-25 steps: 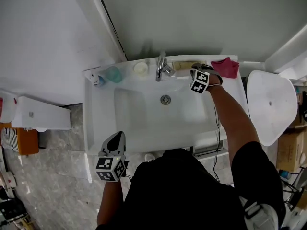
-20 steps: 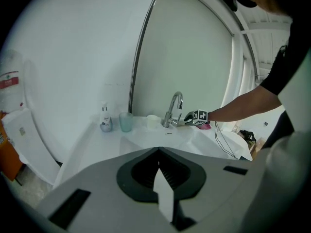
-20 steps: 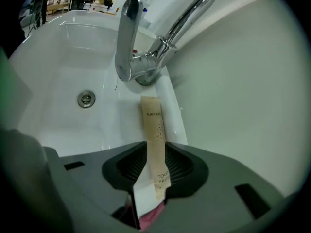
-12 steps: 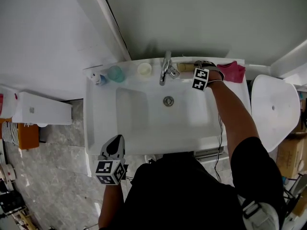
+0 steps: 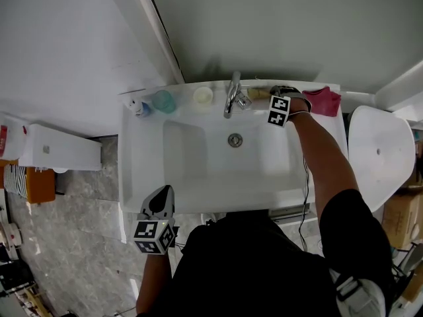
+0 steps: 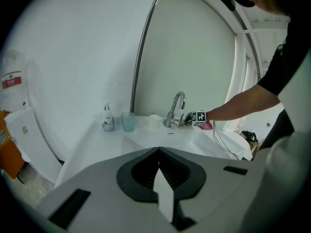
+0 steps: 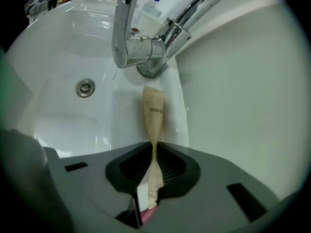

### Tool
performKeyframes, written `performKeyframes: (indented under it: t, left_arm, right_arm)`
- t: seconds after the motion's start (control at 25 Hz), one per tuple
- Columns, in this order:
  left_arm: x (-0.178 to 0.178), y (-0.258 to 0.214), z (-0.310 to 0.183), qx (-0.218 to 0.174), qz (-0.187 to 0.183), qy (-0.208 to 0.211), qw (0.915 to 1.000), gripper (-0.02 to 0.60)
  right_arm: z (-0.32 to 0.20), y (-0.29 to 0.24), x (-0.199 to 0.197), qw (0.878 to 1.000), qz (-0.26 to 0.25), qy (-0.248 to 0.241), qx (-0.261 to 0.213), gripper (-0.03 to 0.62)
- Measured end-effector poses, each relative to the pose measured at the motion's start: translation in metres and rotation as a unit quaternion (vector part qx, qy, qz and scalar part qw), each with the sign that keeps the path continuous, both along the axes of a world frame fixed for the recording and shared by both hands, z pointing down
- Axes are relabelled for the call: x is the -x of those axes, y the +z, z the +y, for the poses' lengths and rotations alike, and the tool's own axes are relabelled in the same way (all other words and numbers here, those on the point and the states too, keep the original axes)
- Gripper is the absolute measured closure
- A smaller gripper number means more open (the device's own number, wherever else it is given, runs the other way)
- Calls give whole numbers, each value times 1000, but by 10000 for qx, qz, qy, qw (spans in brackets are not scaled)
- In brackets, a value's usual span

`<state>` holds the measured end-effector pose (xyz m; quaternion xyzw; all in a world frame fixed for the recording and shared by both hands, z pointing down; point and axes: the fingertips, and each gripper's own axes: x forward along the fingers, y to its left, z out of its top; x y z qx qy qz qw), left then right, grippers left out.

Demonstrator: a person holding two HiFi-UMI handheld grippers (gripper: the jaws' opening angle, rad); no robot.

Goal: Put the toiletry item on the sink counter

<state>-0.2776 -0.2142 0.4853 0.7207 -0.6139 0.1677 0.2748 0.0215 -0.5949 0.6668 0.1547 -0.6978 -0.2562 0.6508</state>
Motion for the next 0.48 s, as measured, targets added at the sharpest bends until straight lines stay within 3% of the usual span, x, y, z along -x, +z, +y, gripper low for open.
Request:
performKeyframes:
  t: [0.48]
  left_arm:
    - [-3,-6,7,-174,43,288,9994,577]
  right_arm:
    - [20,-27,-9,9995,-120,227,-199,568]
